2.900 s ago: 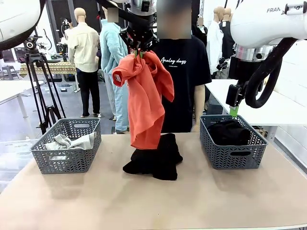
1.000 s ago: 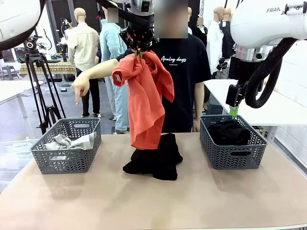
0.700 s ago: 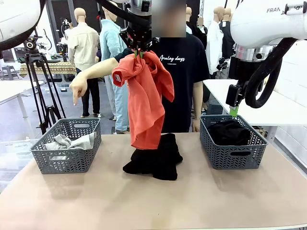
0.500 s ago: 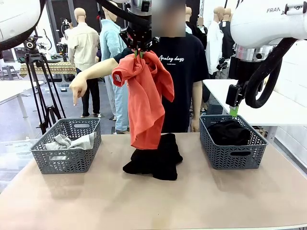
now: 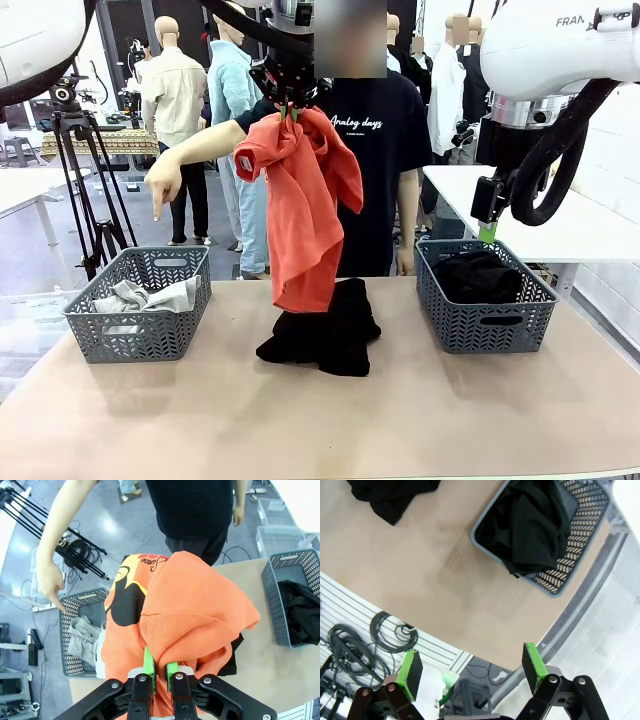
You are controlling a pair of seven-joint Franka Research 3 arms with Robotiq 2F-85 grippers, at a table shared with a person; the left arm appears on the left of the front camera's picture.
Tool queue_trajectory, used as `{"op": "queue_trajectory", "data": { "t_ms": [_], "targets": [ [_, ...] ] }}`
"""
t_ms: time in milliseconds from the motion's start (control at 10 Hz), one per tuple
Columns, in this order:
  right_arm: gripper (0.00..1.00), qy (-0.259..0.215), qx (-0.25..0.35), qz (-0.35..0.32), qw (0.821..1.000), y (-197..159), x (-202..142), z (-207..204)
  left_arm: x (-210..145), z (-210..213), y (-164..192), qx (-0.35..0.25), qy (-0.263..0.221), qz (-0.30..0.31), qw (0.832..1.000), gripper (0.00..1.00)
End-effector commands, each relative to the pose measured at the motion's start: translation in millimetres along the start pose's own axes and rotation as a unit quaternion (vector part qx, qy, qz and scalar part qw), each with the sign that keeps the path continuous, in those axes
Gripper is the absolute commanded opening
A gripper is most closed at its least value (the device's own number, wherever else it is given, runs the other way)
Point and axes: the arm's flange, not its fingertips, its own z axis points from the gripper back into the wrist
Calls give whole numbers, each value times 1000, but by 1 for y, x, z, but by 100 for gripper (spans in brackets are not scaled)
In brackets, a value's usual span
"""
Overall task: Sort the tops and bottoms.
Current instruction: Sort the clothes according to human instructions.
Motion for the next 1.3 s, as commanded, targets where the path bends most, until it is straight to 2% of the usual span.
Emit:
{"op": "queue_trajectory", "data": {
  "t_ms": [0, 200, 300, 400, 600, 700, 1000, 1200],
  "targets": [
    [100, 7, -9, -7, 1000, 0, 2, 1, -11, 28, 45, 50, -43, 11, 998, 0],
    [100, 7, -9, -7, 1000, 0, 2, 1, -25, 42, 95, 90, -32, 27, 995, 0],
    [100, 7, -9, -7, 1000, 0, 2, 1, -30, 49, 120, 85, -29, 39, 995, 0],
    [100, 7, -9, -7, 1000, 0, 2, 1, -30, 44, 148, 116, -30, 74, 990, 0],
    [100, 7, -9, -7, 1000, 0, 2, 1, -25, 16, 191, 133, -1, 134, 982, 0],
    [100, 7, -9, -7, 1000, 0, 2, 1, -17, 52, 161, 111, -19, 78, 991, 0],
    [100, 7, -9, -7, 1000, 0, 2, 1, -17, 52, 161, 111, -19, 78, 991, 0],
    [100, 7, -9, -7, 1000, 0, 2, 1, -19, 27, 173, 145, 16, 92, 985, 0]
  ]
}}
